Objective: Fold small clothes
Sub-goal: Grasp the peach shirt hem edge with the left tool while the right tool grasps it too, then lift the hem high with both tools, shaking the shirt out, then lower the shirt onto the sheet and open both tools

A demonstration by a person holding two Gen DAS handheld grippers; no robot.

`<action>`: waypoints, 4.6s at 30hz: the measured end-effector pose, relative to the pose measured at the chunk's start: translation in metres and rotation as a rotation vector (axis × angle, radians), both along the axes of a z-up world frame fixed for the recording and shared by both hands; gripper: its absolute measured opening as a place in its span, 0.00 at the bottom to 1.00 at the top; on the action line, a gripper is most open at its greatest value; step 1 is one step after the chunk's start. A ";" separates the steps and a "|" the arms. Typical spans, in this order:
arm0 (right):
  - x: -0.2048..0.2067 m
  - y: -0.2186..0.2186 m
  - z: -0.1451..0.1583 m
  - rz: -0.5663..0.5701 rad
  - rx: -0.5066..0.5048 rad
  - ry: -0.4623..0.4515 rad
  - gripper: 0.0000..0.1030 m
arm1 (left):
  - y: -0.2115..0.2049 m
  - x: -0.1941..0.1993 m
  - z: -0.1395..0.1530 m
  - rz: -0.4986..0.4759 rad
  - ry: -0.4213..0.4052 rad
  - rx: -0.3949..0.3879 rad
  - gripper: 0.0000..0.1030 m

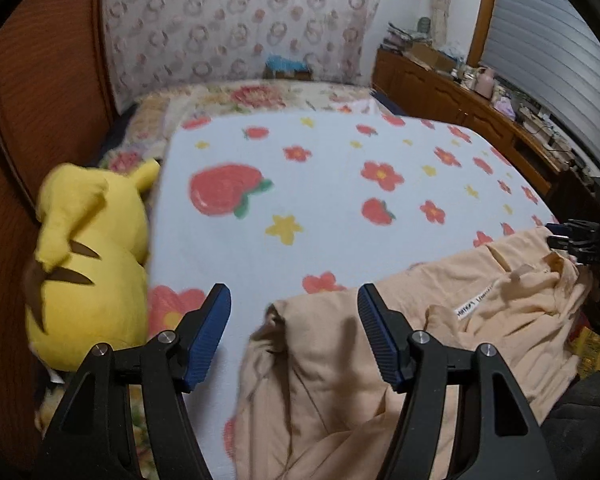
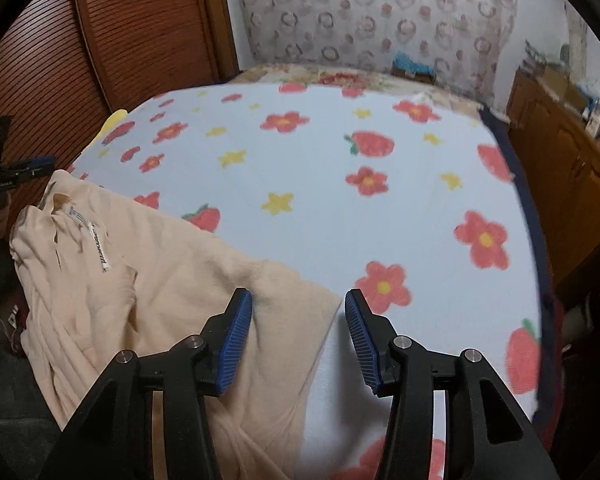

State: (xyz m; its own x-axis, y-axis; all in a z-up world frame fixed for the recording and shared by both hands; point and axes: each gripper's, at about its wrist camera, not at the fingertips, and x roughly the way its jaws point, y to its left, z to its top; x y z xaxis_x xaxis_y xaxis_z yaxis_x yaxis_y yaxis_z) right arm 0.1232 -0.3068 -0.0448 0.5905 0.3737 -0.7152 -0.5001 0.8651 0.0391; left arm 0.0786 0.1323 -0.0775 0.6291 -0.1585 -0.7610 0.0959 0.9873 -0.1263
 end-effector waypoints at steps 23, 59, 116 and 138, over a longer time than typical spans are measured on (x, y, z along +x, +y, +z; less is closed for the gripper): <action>-0.003 0.000 -0.009 0.025 0.001 0.012 0.38 | -0.010 -0.005 -0.023 -0.042 0.049 -0.005 0.11; -0.229 -0.101 0.334 0.077 0.230 -0.753 0.06 | -0.026 -0.146 0.329 -0.101 -0.883 -0.036 0.09; 0.161 0.033 0.152 -0.249 -0.006 -0.194 0.40 | -0.080 0.229 0.073 -0.070 -0.197 0.141 0.70; 0.085 -0.009 0.099 -0.193 0.002 -0.004 0.42 | -0.038 0.155 -0.003 -0.019 0.044 0.065 0.70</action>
